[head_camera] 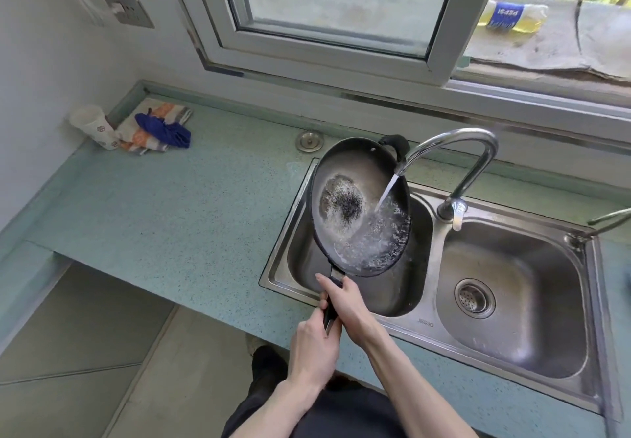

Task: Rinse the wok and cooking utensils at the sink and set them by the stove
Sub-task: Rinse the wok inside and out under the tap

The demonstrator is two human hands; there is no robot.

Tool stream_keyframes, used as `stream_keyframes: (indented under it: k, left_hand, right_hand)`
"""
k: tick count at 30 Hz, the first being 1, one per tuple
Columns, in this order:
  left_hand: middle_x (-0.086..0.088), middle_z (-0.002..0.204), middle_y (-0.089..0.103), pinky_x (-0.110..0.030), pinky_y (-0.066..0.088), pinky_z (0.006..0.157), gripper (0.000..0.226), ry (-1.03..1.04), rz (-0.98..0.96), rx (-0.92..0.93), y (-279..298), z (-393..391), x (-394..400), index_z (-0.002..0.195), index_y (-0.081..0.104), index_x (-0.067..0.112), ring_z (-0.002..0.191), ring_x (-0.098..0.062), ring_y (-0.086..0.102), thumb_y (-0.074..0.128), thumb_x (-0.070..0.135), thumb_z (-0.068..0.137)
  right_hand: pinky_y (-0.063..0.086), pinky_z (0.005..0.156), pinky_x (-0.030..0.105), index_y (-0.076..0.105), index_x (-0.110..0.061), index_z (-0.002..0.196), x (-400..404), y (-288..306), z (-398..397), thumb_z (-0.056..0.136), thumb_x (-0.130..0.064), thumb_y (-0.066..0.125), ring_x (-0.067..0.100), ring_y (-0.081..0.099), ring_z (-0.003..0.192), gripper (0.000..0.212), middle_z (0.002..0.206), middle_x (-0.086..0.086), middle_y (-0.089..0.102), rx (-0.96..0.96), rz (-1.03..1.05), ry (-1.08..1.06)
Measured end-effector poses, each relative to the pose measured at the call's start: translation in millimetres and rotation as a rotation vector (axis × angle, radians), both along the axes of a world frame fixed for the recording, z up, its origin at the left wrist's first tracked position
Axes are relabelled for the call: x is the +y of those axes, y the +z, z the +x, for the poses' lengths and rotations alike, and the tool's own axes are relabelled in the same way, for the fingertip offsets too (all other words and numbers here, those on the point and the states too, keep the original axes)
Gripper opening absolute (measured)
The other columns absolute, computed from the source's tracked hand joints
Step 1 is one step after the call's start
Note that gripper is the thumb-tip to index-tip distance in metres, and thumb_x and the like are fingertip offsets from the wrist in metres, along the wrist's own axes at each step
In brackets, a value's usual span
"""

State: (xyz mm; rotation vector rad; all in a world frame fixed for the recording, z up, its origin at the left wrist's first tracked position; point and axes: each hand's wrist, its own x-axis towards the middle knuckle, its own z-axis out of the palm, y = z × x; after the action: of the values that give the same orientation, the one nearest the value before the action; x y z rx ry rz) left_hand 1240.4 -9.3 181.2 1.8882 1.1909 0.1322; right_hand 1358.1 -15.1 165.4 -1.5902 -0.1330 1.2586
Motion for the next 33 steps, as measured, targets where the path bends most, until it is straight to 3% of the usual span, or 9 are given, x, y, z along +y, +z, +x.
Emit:
stream_keyframes:
  k: [6, 12, 16, 21, 25, 33]
  left_hand:
    - [0.002, 0.095, 0.077, -0.037, 0.052, 0.069, 0.037, 0.044, 0.05, 0.007, 1.9, 0.1, 3.0, 0.136, 0.059, 0.024, 0.089, -0.025, 0.071, 0.056, 0.037, 0.101]
    - [-0.002, 0.09, 0.077, -0.032, 0.038, 0.061, 0.025, 0.062, 0.097, 0.004, 8.5, 0.0, 8.5, 0.121, 0.064, 0.018, 0.087, -0.028, 0.069, 0.058, 0.032, 0.102]
    - [-0.002, 0.088, 0.077, -0.037, 0.043, 0.063, 0.031, 0.064, 0.122, 0.015, 8.3, -2.3, 14.2, 0.129, 0.061, 0.023, 0.086, -0.028, 0.069, 0.057, 0.036, 0.102]
    - [-0.004, 0.088, 0.077, -0.036, 0.039, 0.063, 0.035, 0.059, 0.18, 0.022, 9.6, -5.3, 22.1, 0.134, 0.059, 0.024, 0.087, -0.029, 0.07, 0.056, 0.038, 0.102]
    - [-0.003, 0.088, 0.077, -0.038, 0.045, 0.065, 0.034, 0.061, 0.188, 0.035, 9.6, -9.4, 26.7, 0.132, 0.058, 0.024, 0.086, -0.028, 0.07, 0.055, 0.04, 0.102]
    - [-0.002, 0.083, 0.076, -0.034, 0.038, 0.061, 0.022, 0.05, 0.23, 0.071, 16.3, -15.1, 32.1, 0.116, 0.061, 0.022, 0.08, -0.027, 0.07, 0.055, 0.038, 0.103]
  right_hand:
    - [0.045, 0.059, 0.025, 0.046, -0.014, 0.095, 11.0, -1.8, -1.5, 0.098, -0.036, 0.069, 0.011, 0.049, 0.057, 0.032, 0.065, -0.004, 0.054, 0.043, 0.031, -0.015]
    - [0.042, 0.059, 0.027, 0.042, -0.017, 0.092, 22.2, -0.1, -4.9, 0.093, -0.043, 0.072, 0.012, 0.047, 0.058, 0.04, 0.064, -0.003, 0.052, 0.07, 0.044, -0.014]
    - [0.043, 0.059, 0.027, 0.043, -0.016, 0.094, 30.1, 1.5, -6.2, 0.092, -0.043, 0.072, 0.012, 0.048, 0.057, 0.04, 0.064, -0.004, 0.054, 0.089, 0.056, -0.017]
    - [0.042, 0.056, 0.026, 0.043, -0.017, 0.093, 39.7, 6.0, -9.2, 0.094, -0.04, 0.071, 0.012, 0.047, 0.056, 0.037, 0.064, -0.003, 0.052, 0.104, 0.087, -0.011]
    - [0.042, 0.057, 0.027, 0.044, -0.016, 0.091, 44.0, 10.6, -10.4, 0.096, -0.031, 0.067, 0.014, 0.047, 0.055, 0.028, 0.064, -0.003, 0.051, 0.145, 0.098, -0.017]
    - [0.041, 0.053, 0.027, 0.043, -0.014, 0.09, 50.2, 12.7, -14.7, 0.093, -0.022, 0.061, 0.015, 0.046, 0.053, 0.02, 0.066, 0.001, 0.049, 0.218, 0.108, -0.021]
